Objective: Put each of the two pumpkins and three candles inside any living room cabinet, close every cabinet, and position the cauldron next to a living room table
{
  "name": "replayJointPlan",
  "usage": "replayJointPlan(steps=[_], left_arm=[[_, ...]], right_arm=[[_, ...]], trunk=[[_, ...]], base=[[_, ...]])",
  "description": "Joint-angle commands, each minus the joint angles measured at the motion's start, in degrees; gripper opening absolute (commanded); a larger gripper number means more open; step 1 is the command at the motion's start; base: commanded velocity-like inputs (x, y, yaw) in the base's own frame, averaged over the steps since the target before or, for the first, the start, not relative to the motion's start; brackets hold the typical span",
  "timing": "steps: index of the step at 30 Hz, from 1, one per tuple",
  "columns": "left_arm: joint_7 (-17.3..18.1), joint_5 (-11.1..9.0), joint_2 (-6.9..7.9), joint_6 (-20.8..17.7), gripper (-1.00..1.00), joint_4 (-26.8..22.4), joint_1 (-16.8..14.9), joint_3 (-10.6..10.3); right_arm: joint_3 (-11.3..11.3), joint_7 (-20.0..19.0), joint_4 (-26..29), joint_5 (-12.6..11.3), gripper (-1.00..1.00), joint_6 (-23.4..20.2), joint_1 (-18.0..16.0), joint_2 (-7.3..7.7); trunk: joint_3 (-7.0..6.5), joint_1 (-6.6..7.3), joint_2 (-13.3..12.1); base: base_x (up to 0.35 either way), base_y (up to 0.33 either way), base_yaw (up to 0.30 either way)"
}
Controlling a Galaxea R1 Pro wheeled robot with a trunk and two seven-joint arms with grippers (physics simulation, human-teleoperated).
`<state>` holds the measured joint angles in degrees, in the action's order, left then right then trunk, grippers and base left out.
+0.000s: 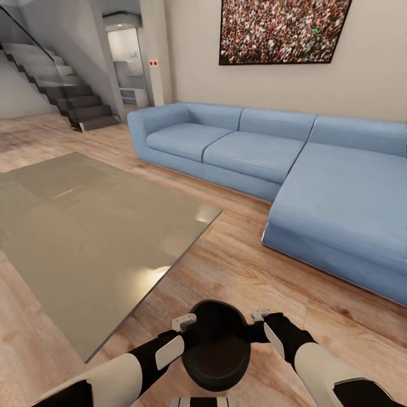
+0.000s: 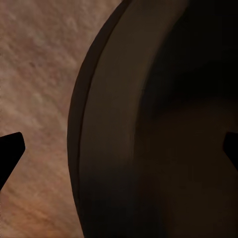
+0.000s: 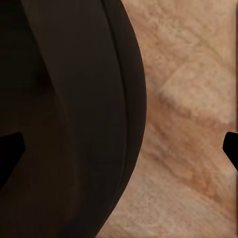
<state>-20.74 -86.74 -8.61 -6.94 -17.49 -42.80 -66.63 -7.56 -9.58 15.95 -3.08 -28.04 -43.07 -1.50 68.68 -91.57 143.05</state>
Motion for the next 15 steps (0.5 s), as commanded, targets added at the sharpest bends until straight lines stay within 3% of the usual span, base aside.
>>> replayJointPlan(steps=[1,15], left_arm=[[0.0,-0.01,0.0,-0.02,1.0,0.0,0.0,0.0],[0.0,-0.09,0.01,-0.26,1.0,0.03,0.0,0.0]], right_arm=[[0.0,0.0,0.01,0.0,1.0,0.0,0.0,0.0],[-0.01,0.0,0.05,-0.01,1.0,-0.01,0.0,0.2]], trunk=[[-0.19,0.22,-0.41],[-2.7,3.29,-6.03]], base=[[0.0,0.0,0.0],[0.0,0.0,0.0]])
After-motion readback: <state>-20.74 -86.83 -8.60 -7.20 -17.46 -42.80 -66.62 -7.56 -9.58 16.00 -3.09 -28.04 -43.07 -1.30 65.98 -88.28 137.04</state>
